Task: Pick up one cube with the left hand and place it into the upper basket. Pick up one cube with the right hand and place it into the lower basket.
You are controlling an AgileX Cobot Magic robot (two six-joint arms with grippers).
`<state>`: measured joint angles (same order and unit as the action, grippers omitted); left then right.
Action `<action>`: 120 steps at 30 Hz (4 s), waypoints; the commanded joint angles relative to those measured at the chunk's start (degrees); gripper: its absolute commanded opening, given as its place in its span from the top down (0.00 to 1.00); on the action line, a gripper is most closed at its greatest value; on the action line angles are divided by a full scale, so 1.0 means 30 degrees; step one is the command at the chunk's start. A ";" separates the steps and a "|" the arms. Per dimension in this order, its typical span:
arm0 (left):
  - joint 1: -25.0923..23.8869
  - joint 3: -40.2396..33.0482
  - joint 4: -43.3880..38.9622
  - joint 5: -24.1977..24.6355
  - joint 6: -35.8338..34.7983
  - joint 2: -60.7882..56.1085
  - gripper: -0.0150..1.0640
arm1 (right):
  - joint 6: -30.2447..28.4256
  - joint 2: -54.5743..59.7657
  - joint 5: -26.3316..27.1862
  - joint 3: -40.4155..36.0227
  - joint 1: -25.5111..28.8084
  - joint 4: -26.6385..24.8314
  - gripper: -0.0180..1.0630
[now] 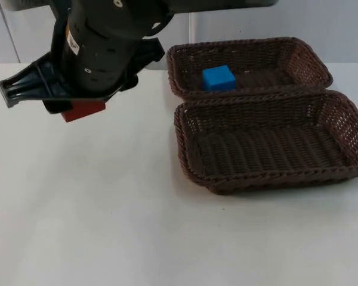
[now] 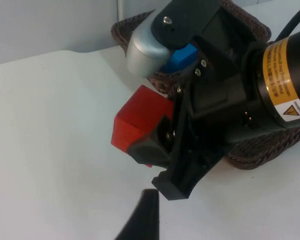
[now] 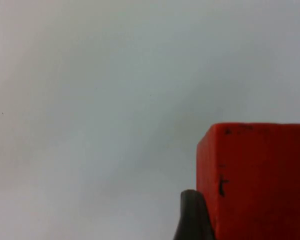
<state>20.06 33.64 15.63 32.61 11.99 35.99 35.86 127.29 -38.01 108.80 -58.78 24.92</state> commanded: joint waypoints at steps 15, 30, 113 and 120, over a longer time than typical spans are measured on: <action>-0.0035 -0.0088 0.0129 0.0025 -0.0101 -0.0168 0.19 | -0.2851 -0.0961 -0.3243 0.0100 -0.0112 -0.0490 0.98; -0.0035 -0.0088 0.0067 0.0025 -0.0101 -0.0168 0.19 | -0.6273 -0.5573 -0.5252 -0.1464 0.0336 -0.0536 0.98; -0.0035 -0.0088 0.0282 -0.0023 -0.0101 -0.0168 0.19 | -0.5796 -0.4962 1.2011 -1.6842 1.0743 -0.4442 0.98; -0.0035 -0.0088 0.0282 -0.0023 -0.0101 -0.0168 0.19 | -0.5796 -0.4142 1.1954 -1.6088 1.0778 -0.4442 0.98</action>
<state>20.06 33.64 15.85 32.61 11.99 35.99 18.42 114.85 -2.84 60.15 -26.72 11.51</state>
